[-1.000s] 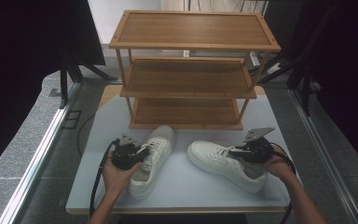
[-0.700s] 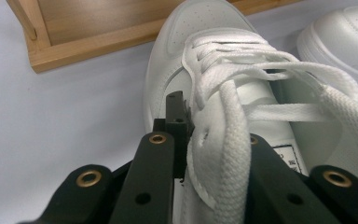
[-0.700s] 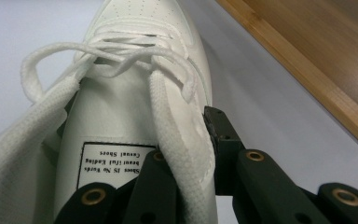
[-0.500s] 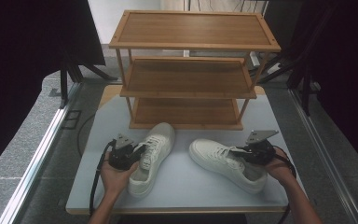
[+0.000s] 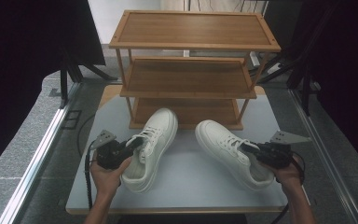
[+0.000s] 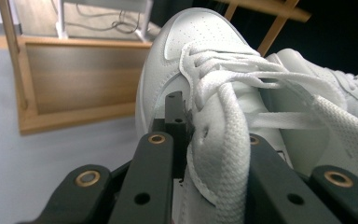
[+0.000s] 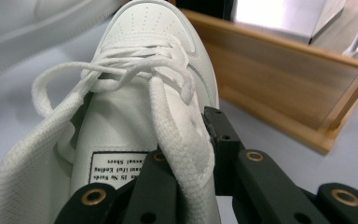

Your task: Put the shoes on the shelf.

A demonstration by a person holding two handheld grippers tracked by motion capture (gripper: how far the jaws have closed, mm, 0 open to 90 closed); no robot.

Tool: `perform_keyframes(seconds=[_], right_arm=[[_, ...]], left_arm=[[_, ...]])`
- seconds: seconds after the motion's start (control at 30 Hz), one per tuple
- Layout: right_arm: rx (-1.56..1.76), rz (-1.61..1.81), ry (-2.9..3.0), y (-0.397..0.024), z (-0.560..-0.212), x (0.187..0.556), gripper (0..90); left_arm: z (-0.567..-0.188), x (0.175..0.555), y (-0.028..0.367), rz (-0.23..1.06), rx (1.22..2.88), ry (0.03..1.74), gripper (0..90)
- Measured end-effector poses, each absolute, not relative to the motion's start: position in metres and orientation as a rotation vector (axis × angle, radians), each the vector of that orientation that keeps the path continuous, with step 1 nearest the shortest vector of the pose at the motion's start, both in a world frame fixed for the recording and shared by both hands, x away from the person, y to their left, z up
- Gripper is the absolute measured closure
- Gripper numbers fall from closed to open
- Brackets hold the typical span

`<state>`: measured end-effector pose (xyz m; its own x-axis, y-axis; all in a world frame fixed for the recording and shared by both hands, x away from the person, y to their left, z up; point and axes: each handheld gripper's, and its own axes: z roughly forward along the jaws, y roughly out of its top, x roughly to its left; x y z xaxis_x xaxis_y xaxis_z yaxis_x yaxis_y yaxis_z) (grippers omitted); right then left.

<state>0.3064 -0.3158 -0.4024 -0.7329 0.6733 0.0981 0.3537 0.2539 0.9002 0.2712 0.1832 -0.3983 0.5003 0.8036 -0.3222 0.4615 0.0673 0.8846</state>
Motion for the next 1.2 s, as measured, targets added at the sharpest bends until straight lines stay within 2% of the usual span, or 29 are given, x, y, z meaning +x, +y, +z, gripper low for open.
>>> perform_keyframes(seconds=[0.53,1.2], right_arm=[[1.014,1.872,1.931,-0.319,-0.372,0.296,82.4],[1.054,1.855,1.838,-0.293,-0.337,0.306,82.4]], left_arm=[[-0.35,0.273,0.18,0.359,1.451,1.037,82.2],[-0.333,0.294,0.15,0.354,1.416,1.005,82.0]])
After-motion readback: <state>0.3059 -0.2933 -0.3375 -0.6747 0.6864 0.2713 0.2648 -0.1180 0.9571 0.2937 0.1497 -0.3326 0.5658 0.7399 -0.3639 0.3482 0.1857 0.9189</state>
